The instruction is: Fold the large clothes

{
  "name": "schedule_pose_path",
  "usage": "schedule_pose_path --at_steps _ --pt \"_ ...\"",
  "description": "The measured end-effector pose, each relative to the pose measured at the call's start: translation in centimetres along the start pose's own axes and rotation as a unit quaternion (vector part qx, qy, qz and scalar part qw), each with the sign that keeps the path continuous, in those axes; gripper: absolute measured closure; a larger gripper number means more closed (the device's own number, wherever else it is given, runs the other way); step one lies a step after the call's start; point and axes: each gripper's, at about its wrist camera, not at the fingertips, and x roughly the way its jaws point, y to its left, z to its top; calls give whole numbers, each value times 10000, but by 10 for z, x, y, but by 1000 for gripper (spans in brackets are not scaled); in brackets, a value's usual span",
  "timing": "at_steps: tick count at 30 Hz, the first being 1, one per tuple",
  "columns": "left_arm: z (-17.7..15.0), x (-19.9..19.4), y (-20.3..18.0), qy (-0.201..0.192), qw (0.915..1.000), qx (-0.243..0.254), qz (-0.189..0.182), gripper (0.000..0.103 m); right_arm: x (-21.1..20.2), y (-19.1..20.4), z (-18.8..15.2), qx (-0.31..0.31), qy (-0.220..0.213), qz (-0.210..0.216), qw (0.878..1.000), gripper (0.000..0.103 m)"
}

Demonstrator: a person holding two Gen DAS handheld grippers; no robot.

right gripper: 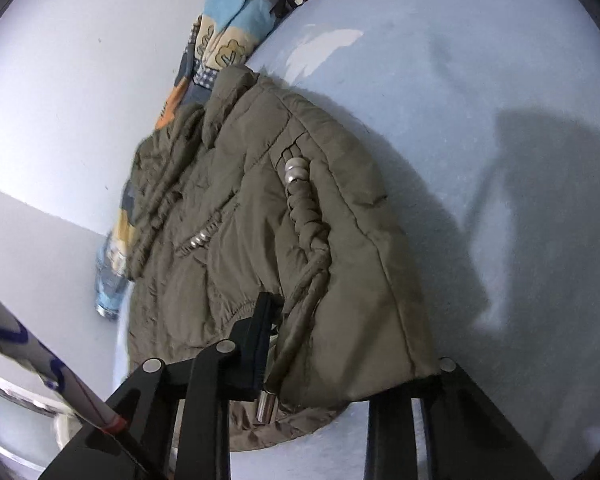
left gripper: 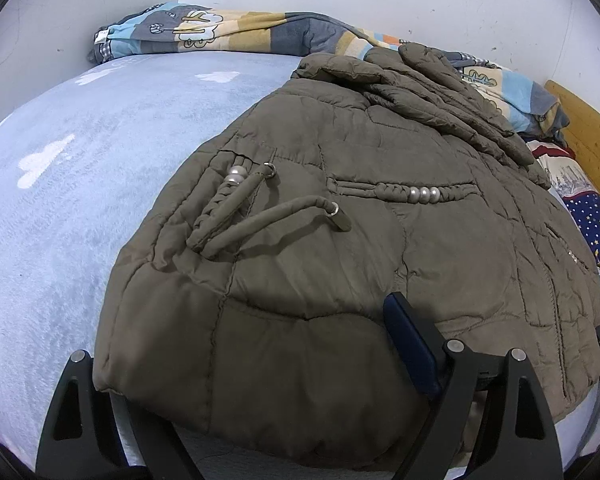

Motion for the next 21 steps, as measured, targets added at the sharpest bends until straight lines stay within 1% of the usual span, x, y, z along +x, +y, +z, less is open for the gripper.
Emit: schedule_pose_path --at_steps 3,5,7,12,16,19,21 --pt "0 1 -1 -5 10000 43 34 16 3 8 -2 -417 -1 -320 9986 75" --pt "-1 1 -2 -3 10000 65 48 15 9 10 -1 -541 56 -392 9978 75" --pt "-1 2 -2 3 9999 83 59 14 13 10 -1 -616 85 -405 9972 73" --pt "-2 3 -4 16 9999 124 82 14 13 14 -4 -719 -60 -459 9963 72" --pt "-3 2 -4 -19 9998 144 97 14 10 11 -7 -650 -204 -366 9970 71" --pt "-4 1 -5 -53 9997 175 143 16 9 15 -9 -749 -274 -440 9958 71" --pt "-4 0 -5 -66 9997 179 166 18 9 14 -9 -711 -311 -416 9961 71"
